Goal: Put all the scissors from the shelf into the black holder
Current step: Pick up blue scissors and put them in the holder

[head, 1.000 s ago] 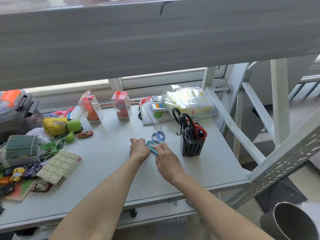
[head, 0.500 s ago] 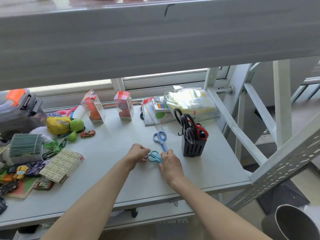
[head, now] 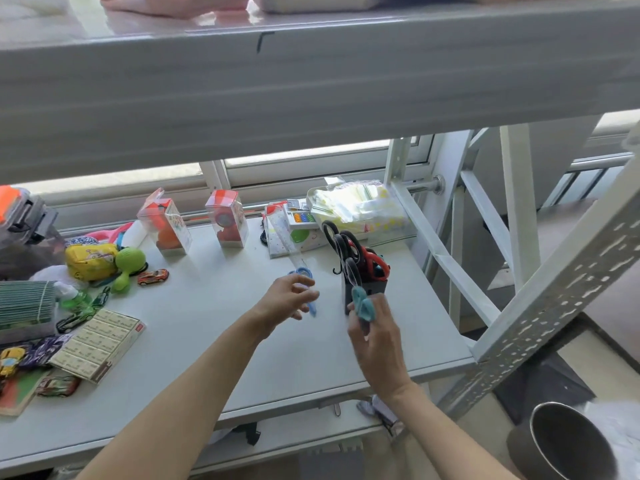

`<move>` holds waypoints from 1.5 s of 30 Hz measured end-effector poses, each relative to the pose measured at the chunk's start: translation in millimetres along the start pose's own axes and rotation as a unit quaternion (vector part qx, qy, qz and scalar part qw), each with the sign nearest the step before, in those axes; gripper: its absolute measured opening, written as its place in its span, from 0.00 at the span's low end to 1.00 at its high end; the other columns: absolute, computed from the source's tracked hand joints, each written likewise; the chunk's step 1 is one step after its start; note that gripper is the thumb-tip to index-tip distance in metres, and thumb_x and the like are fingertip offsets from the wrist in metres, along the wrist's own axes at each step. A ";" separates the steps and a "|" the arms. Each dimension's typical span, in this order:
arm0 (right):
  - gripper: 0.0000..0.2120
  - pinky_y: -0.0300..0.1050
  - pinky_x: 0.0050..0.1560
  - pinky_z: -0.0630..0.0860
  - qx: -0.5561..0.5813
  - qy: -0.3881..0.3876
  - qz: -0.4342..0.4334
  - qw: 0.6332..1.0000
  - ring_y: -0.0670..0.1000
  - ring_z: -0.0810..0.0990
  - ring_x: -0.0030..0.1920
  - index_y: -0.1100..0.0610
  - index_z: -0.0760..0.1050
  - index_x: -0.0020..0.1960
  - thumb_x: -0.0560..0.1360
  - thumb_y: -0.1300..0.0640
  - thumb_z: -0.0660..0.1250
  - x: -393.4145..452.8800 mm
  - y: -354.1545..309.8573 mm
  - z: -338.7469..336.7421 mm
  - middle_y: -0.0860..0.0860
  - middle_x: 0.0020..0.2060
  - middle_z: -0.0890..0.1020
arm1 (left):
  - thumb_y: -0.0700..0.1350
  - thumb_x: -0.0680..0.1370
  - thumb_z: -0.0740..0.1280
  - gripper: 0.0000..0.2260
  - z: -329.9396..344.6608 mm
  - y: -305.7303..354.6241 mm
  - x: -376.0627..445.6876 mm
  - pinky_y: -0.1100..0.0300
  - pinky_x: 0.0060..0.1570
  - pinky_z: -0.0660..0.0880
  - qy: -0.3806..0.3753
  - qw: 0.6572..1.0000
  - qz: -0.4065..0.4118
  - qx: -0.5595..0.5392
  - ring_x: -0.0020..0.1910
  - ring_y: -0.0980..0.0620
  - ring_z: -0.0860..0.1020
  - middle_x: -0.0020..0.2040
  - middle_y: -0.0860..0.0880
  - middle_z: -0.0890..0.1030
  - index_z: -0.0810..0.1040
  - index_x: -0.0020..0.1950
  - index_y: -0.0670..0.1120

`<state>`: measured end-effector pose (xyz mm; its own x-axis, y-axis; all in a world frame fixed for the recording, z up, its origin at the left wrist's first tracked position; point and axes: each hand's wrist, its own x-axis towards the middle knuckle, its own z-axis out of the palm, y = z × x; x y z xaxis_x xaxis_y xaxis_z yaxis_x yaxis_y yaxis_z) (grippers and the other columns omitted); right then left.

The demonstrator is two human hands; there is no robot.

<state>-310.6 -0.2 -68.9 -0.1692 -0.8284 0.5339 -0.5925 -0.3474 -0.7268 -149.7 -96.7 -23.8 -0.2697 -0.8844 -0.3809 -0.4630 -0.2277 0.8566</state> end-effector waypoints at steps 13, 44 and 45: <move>0.06 0.49 0.45 0.81 0.041 0.126 0.085 0.987 0.49 0.81 0.41 0.56 0.75 0.51 0.80 0.54 0.63 104.3 13.8 -73.5 0.54 0.46 0.80 | 0.47 0.68 0.77 0.33 65.6 15.7 28.1 0.49 0.50 0.82 0.053 0.989 0.102 0.092 0.60 0.44 0.76 0.67 0.48 0.72 0.68 0.70 0.48; 0.20 0.52 0.49 0.76 0.068 0.025 0.284 0.956 0.52 0.78 0.43 0.59 0.78 0.51 0.81 0.45 0.56 91.7 32.8 -45.8 0.53 0.41 0.80 | 0.44 0.70 0.75 0.29 61.6 6.4 36.7 0.51 0.46 0.82 0.070 0.985 0.115 0.105 0.59 0.44 0.77 0.64 0.48 0.73 0.69 0.68 0.47; 0.18 0.53 0.48 0.76 0.059 0.072 0.289 0.953 0.52 0.77 0.41 0.59 0.77 0.50 0.82 0.47 0.55 80.2 31.9 -44.8 0.53 0.38 0.78 | 0.43 0.71 0.74 0.30 56.8 1.9 36.8 0.56 0.39 0.82 0.064 0.986 0.111 0.105 0.57 0.44 0.77 0.63 0.49 0.71 0.68 0.71 0.47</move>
<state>-378.4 -58.1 -30.0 -0.5517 -0.8306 0.0762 -0.2762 0.0957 -0.9563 -208.4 -106.5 -56.0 -0.2817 -0.9500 -0.1348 -0.5726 0.0537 0.8181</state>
